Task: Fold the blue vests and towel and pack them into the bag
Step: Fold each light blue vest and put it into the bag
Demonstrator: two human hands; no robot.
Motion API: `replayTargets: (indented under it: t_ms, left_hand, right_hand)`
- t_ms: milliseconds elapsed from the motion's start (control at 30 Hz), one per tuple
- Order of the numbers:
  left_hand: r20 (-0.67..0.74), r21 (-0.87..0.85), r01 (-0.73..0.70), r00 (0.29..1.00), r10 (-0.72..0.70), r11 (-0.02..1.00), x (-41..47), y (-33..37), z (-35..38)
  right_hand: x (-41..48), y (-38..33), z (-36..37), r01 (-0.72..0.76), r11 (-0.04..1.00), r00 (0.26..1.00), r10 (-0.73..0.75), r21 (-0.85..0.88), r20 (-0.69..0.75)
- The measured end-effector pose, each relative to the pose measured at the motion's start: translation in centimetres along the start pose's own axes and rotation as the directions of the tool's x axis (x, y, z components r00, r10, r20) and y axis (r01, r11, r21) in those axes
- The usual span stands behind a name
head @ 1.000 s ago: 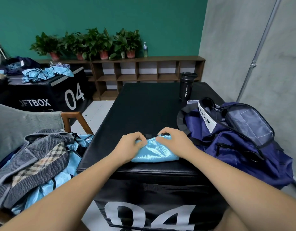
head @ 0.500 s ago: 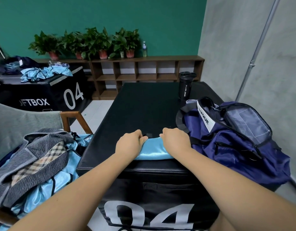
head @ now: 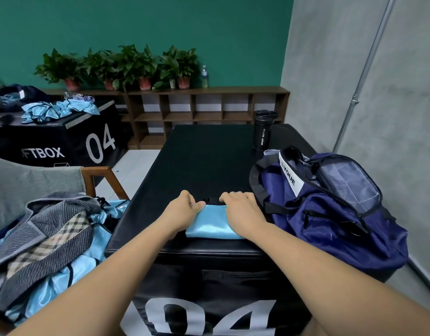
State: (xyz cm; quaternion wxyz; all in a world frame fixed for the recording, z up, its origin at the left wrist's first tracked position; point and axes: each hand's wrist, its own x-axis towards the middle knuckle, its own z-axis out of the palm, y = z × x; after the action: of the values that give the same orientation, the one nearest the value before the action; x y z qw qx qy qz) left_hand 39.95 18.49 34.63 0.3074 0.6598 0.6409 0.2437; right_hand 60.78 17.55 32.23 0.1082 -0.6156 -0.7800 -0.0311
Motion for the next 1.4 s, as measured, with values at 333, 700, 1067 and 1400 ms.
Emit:
replayTargets:
  t_ms: [333,700,1067,1400]
  left_hand:
    - [-0.039,-0.013,-0.401,0.916,0.4,0.916,-2.6,4.6,-3.6]
    - [-0.189,-0.189,-0.582,0.812,0.553,0.791,-3.8,13.2,-2.2]
    - [-0.173,-0.363,-0.353,0.935,0.31,0.862,-1.8,20.3,6.0]
    - [-0.093,-0.188,-0.241,0.969,0.227,0.952,0.1,22.2,11.2]
  right_hand:
    - [-0.6,-0.4,-7.9,0.018,0.858,0.972,-0.136,0.514,0.193]
    - [-1.7,6.3,-21.1,0.142,0.927,0.978,-0.184,0.348,0.093]
    - [-2.4,19.0,-27.8,-0.109,0.979,0.992,0.098,0.171,0.075]
    - [-0.7,22.9,-21.6,-0.229,0.969,0.895,0.247,-0.093,0.372]
